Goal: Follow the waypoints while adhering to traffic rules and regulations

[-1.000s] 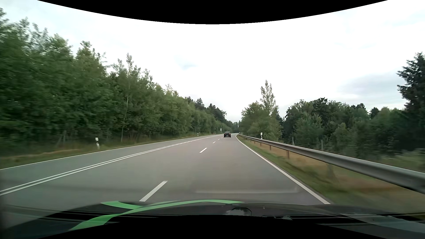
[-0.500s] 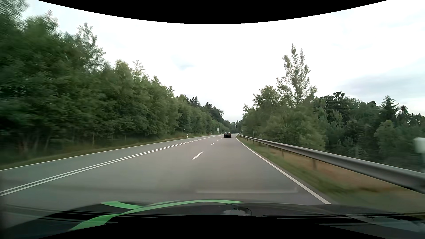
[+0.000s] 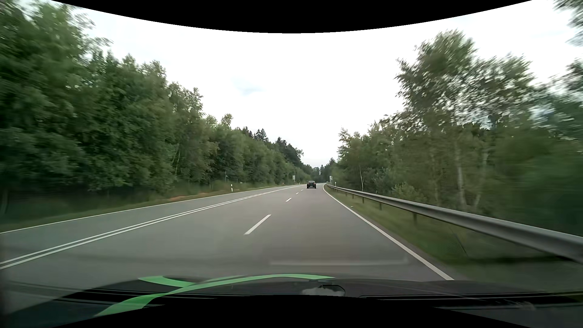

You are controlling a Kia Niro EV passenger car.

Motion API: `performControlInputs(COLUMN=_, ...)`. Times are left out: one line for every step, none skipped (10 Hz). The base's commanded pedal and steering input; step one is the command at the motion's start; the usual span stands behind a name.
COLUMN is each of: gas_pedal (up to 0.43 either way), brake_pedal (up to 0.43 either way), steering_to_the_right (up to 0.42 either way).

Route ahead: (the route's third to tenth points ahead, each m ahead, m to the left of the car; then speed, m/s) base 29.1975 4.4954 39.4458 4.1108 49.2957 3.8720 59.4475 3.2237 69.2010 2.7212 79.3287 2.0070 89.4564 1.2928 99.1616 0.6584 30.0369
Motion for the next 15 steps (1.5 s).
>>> performControlInputs(gas_pedal=0.461, brake_pedal=0.000, steering_to_the_right=0.006)
performControlInputs(gas_pedal=0.469, brake_pedal=0.000, steering_to_the_right=0.006)
performControlInputs(gas_pedal=0.469, brake_pedal=0.000, steering_to_the_right=0.006)
performControlInputs(gas_pedal=0.469, brake_pedal=0.000, steering_to_the_right=0.006)
performControlInputs(gas_pedal=0.469, brake_pedal=0.000, steering_to_the_right=0.006)
performControlInputs(gas_pedal=0.469, brake_pedal=0.000, steering_to_the_right=0.005)
performControlInputs(gas_pedal=0.469, brake_pedal=0.000, steering_to_the_right=0.004)
performControlInputs(gas_pedal=0.480, brake_pedal=0.000, steering_to_the_right=0.004)
performControlInputs(gas_pedal=0.488, brake_pedal=0.000, steering_to_the_right=0.004)
performControlInputs(gas_pedal=0.488, brake_pedal=0.000, steering_to_the_right=0.004)
performControlInputs(gas_pedal=0.488, brake_pedal=0.000, steering_to_the_right=0.004)
performControlInputs(gas_pedal=0.488, brake_pedal=0.000, steering_to_the_right=0.004)
performControlInputs(gas_pedal=0.488, brake_pedal=0.000, steering_to_the_right=0.004)
performControlInputs(gas_pedal=0.488, brake_pedal=0.000, steering_to_the_right=0.004)
performControlInputs(gas_pedal=0.488, brake_pedal=0.000, steering_to_the_right=0.004)
